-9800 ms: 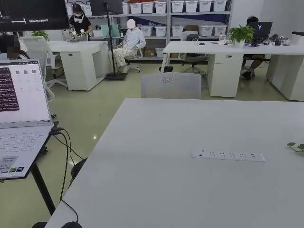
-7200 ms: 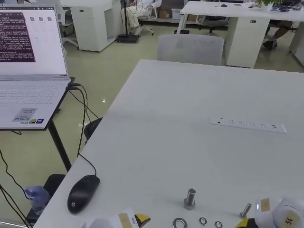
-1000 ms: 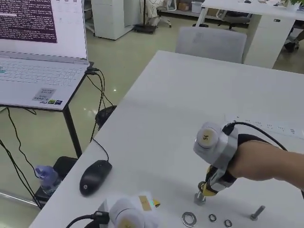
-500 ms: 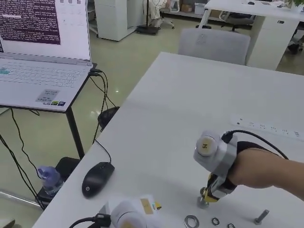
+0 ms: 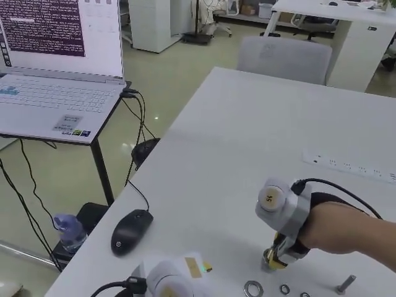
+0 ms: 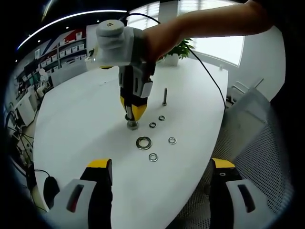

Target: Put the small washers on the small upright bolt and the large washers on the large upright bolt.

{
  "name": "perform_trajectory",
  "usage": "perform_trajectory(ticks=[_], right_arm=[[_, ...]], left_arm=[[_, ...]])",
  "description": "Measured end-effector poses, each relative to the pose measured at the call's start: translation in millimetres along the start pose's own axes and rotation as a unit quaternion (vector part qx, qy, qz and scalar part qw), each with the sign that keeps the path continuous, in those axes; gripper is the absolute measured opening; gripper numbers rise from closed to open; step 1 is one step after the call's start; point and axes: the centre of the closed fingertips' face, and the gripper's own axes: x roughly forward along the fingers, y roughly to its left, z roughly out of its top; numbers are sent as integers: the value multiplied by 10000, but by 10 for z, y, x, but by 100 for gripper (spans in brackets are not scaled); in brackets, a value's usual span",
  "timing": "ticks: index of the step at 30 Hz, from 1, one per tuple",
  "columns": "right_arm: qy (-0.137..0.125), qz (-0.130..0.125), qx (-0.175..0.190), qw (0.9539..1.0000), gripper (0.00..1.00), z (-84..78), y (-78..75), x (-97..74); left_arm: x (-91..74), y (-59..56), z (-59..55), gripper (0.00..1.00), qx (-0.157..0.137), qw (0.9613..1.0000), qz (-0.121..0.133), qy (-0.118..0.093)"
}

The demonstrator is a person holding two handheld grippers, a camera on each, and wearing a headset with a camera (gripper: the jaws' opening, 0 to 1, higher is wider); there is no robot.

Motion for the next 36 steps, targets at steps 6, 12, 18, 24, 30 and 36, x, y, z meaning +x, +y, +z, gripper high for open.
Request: perform_trajectory(ticks=[6, 12, 18, 24, 30, 36], right_arm=[[20, -19, 9, 10000, 22, -11, -3, 53], [24, -29, 70, 10000, 22, -16, -7, 129], [-4, -9, 163, 9999, 23, -16, -20, 174], [59, -33, 150, 9999, 23, -26, -15, 185], [180, 3, 268, 9995, 25, -52, 11, 225], [-9, -35, 370, 9993, 26, -41, 11, 226]], left_arm=[[-8, -17, -21, 83, -11, 10000, 2, 22], [-22, -15, -37, 83, -22, 10000, 14, 37], [-22, -16, -42, 82, -39, 10000, 20, 30], [-16, -10, -34, 82, -53, 10000, 25, 15], [-11, 7, 4, 82, -29, 10000, 38, -18], [-37, 11, 5, 82, -38, 10000, 60, -25]])
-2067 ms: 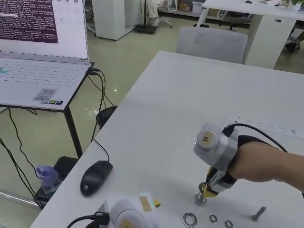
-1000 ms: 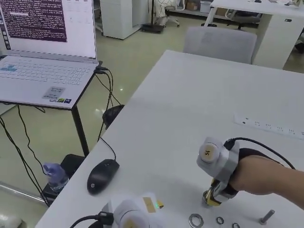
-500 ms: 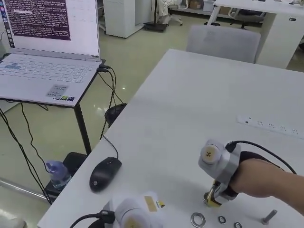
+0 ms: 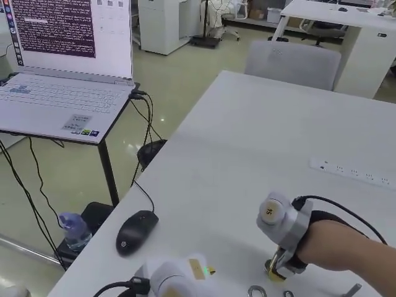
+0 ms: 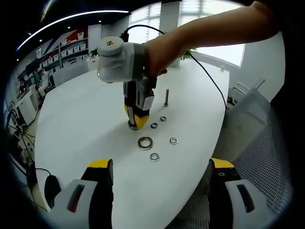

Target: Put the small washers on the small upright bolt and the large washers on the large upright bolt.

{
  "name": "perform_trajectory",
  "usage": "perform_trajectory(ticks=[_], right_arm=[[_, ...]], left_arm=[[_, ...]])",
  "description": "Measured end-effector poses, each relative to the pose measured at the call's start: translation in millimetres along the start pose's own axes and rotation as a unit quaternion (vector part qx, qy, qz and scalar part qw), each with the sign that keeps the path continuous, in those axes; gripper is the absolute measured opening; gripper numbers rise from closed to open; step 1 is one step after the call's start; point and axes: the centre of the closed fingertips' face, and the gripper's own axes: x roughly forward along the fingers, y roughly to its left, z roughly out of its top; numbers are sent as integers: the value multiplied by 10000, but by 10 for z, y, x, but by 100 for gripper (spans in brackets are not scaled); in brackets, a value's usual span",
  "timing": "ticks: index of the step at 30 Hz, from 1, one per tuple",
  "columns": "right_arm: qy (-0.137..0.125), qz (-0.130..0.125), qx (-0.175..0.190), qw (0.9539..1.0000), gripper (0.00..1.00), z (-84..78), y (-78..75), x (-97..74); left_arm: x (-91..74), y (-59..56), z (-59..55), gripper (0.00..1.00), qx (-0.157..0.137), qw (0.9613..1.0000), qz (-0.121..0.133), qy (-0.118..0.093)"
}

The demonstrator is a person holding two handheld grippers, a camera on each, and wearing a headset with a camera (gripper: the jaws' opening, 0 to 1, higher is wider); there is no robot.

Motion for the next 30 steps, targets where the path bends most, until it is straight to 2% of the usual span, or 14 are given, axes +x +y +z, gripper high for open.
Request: perform_trajectory(ticks=[7, 12, 21, 23, 24, 27, 28, 30], right_arm=[[-13, 57, -6, 10000, 26, -30, 2, -23], [-112, 73, 29, 9999, 34, -7, 8, -32], [-213, 42, 193, 9996, 36, -61, 29, -211], [-266, 60, 298, 9992, 37, -76, 50, -271], [-326, 83, 470, 9983, 38, -84, 75, -305], [-345, 269, 776, 9960, 40, -145, 190, -356], [-353, 259, 710, 9965, 40, -150, 185, -357], [-363, 231, 843, 9955, 40, -172, 201, -372]], left_arm=[[-14, -22, -33, 82, -4, 10000, -14, 37], [-20, -14, -17, 81, 8, 10000, -4, 28], [-35, 5, 17, 81, 6, 10000, 24, 12], [-31, 3, 32, 81, 21, 10000, 23, -6], [-30, 3, 35, 81, 20, 10000, 26, -12], [-28, 5, 46, 81, -14, 10000, 50, -40], [-25, 1, 46, 81, -36, 10000, 46, -49], [-17, -13, 36, 81, -34, 10000, 47, -37]])
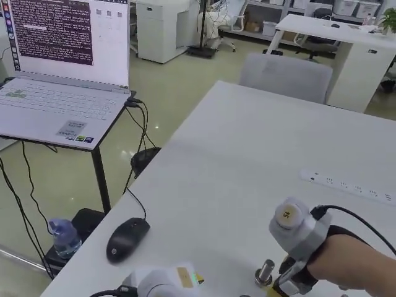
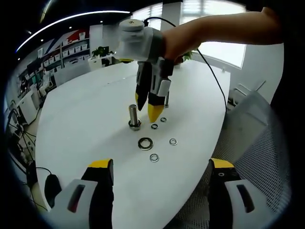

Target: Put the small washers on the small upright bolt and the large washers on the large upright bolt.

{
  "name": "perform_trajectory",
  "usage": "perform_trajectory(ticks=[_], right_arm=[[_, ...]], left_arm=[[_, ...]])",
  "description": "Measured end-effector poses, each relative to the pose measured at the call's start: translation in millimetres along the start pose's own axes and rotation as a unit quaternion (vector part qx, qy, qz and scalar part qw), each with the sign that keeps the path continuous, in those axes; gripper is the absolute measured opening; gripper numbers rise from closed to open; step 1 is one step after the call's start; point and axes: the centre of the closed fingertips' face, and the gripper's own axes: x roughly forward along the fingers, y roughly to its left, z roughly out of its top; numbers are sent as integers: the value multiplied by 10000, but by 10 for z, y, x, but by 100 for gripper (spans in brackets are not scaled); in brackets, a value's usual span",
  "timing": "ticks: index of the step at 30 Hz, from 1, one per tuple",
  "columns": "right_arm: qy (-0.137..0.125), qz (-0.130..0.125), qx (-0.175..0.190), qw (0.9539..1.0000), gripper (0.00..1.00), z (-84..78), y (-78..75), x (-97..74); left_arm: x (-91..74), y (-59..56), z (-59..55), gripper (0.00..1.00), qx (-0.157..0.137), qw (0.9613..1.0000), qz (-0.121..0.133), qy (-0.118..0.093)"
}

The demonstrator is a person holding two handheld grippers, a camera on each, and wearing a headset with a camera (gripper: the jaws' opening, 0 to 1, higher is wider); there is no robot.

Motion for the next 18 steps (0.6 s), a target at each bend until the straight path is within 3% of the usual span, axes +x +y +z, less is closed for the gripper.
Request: perform_trajectory(ticks=[5, 7, 10, 12, 14, 15, 18], right_arm=[[-164, 27, 310, 9994, 40, -43, 65, -91], [-113, 62, 395, 9991, 40, -102, 89, -106], [41, 57, 128, 9999, 40, -183, 141, -123], [-12, -18, 177, 9998, 40, -164, 152, -119], [-257, 88, 86, 9996, 39, -67, 222, -94], [-236, 78, 201, 9995, 39, -59, 225, -74], [-306, 107, 79, 9994, 38, 9, 273, -4]], left_arm=[[4, -24, -29, 81, -29, 10000, 0, 0], [7, -32, -48, 81, -22, 10000, -14, 31], [-4, -36, -44, 81, -22, 10000, -6, 21], [-10, -30, -47, 81, -47, 10000, 7, 13], [-12, -28, -49, 81, -65, 10000, 12, 4], [-13, -26, -57, 81, -62, 10000, 15, 17], [-22, -17, -63, 81, -53, 10000, 17, 27]])
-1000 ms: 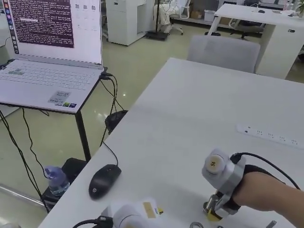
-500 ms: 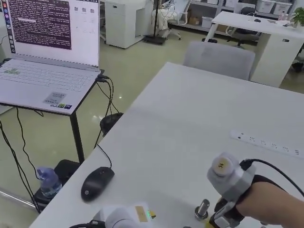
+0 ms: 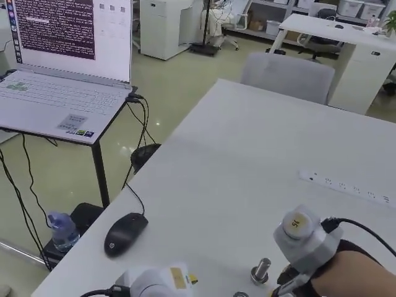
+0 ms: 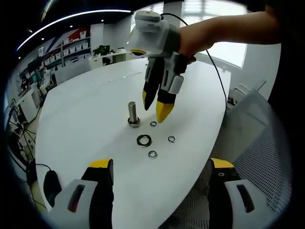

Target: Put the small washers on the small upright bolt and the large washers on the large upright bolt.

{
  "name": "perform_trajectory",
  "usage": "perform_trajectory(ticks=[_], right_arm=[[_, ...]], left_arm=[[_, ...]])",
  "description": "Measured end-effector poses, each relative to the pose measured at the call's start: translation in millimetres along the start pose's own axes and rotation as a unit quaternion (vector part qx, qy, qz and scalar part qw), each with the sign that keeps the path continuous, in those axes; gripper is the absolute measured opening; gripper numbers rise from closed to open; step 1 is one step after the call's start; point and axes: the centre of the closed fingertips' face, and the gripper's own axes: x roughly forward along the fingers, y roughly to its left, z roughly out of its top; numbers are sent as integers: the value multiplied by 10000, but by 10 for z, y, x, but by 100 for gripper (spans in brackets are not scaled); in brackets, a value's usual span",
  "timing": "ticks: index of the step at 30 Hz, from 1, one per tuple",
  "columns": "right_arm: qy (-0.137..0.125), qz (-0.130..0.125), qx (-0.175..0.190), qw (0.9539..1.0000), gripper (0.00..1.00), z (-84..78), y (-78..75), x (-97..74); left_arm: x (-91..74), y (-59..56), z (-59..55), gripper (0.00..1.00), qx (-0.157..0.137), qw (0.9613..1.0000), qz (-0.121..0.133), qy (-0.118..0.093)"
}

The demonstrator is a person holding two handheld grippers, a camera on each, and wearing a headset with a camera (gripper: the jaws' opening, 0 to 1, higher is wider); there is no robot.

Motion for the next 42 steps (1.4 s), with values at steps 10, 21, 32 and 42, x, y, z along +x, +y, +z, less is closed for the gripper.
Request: perform_trajectory(ticks=[10, 21, 32, 42], right_arm=[[-73, 69, -211, 9997, 36, 93, 120, 149], [-37, 37, -517, 9986, 35, 119, 158, 281], [-60, 31, -653, 9978, 34, 153, 181, 406], [41, -13, -669, 9977, 34, 140, 153, 497]], left_arm=[[-13, 24, 12, 81, 24, 10000, 6, -7], [-34, -21, 7, 81, 13, 10000, -18, -59], [-79, -36, -51, 81, 16, 10000, -19, -48], [-106, -50, -98, 81, -2, 10000, -38, -34]])
